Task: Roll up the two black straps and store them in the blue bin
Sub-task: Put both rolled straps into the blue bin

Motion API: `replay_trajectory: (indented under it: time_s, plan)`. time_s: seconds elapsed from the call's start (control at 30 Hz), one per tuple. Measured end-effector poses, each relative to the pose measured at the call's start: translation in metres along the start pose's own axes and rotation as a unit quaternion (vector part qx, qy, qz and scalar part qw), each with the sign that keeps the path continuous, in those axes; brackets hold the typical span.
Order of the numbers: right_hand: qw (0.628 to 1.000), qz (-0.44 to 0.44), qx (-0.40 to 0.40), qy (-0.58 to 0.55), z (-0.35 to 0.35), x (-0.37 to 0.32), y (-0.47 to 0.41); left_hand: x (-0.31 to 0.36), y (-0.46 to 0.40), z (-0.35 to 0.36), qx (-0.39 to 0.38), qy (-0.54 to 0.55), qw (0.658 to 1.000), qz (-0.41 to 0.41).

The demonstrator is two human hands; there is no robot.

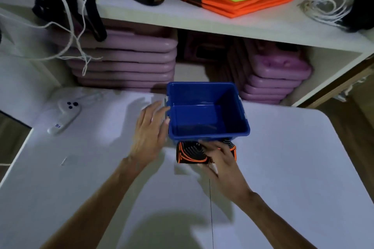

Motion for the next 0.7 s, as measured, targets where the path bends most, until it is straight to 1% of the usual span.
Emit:
replay_trajectory:
  time_s: [0.07,0.13,0.2,0.27,0.37,0.47,0.57,0.7]
  plan:
    - [0.999,-0.006,0.048,0.001,-0.023,-0.004,-0.024,-0.012,-0.036,0.016,-0.042,-0.021,0.998,-0.035]
    - [0.998,-0.007,0.069,-0.005,-0.041,-0.001,-0.053,-0.023,-0.058,0.035,-0.095,-0.025,0.993,-0.066]
    - [0.999,0.014,0.045,0.002,-0.049,0.009,-0.084,-0.028,-0.063,0.050,-0.129,-0.034,0.988,-0.071]
    - [0.999,0.039,-0.017,0.031,-0.046,0.026,-0.114,-0.029,-0.060,0.056,-0.151,-0.027,0.986,-0.060]
    - [0.991,0.046,-0.097,0.085,-0.021,0.056,-0.149,-0.031,-0.059,0.058,-0.158,0.004,0.986,-0.057]
    - [0.983,0.053,-0.143,0.105,0.014,0.081,-0.175,-0.031,-0.059,0.057,-0.145,0.028,0.987,-0.067]
    - [0.981,0.061,-0.147,0.114,0.040,0.093,-0.191,-0.027,-0.057,0.055,-0.128,0.059,0.987,-0.072]
    - [0.977,0.065,-0.155,0.133,0.050,0.095,-0.200,-0.025,-0.060,0.055,-0.130,0.065,0.986,-0.075]
Point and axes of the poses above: each hand's wrist, its own y-axis away from the middle knuckle, its own z-axis out of the palm, x = y × z, the point moved 4 cm from there along -y, towards the middle knuckle, and after that the axes turned 3 degrees about y, right-handed, at the moved point
